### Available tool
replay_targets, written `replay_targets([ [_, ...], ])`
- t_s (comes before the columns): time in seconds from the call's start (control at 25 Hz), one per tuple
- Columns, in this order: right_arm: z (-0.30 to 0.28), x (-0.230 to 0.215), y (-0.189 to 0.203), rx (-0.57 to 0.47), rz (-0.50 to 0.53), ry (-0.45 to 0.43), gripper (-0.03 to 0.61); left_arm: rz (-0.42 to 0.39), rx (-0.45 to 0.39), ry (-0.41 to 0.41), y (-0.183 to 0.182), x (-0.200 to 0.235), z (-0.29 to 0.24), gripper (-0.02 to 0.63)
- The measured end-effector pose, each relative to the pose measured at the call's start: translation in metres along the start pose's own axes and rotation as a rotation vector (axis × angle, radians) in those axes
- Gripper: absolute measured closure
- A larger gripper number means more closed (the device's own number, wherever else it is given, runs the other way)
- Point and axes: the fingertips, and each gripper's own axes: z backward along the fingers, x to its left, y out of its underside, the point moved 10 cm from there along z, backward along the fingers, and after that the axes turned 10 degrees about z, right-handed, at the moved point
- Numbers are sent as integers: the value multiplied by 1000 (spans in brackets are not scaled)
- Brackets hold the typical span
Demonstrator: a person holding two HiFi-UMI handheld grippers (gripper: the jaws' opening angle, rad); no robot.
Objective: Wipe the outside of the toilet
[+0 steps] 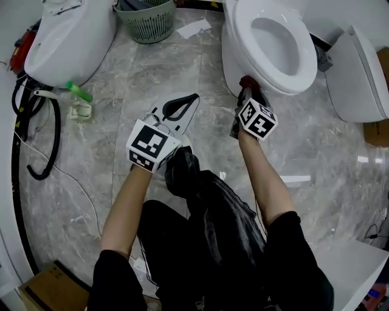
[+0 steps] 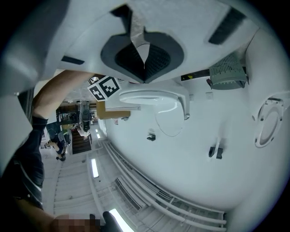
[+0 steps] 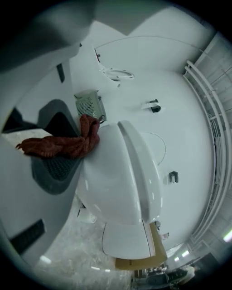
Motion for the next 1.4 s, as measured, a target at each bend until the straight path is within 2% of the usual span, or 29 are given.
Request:
replay_targets([
  [0.16, 7, -24, -6, 52, 33, -130, 488, -13, 22, 37, -19, -27, 8, 612],
  [0.28, 16, -39, 0, 65, 66, -138, 486, -25, 21, 22, -26, -35, 9, 612],
  [0.48, 21, -65, -2, 35, 134, -199, 485, -53, -34, 48, -35, -45, -41, 612],
  [0.6, 28, -82, -3, 24, 191, -236, 485, -29, -36, 58, -33, -54, -75, 612],
  [0.72, 38, -105, -15, 22, 237, -252, 485, 1, -19, 46, -42, -62, -98, 612],
  [0.84, 55, -131, -37, 26, 230, -198, 486, 45, 0, 14, -63, -69, -106, 612],
  [0.92, 62, -151, -56, 55, 215, -145, 488, 89, 11, -4, -85, -73, -106, 612],
  [1.04, 73, -158, -82, 153, 324, -171, 489, 147, 42, -41, -127, -84, -95, 612],
  [1.24, 130, -147, -169, 205, 405, -205, 486, 135, 99, -50, -229, -111, -63, 612],
  [1.4, 187, -130, -248, 208, 456, -223, 483, 120, 118, -51, -312, -136, -30, 612],
])
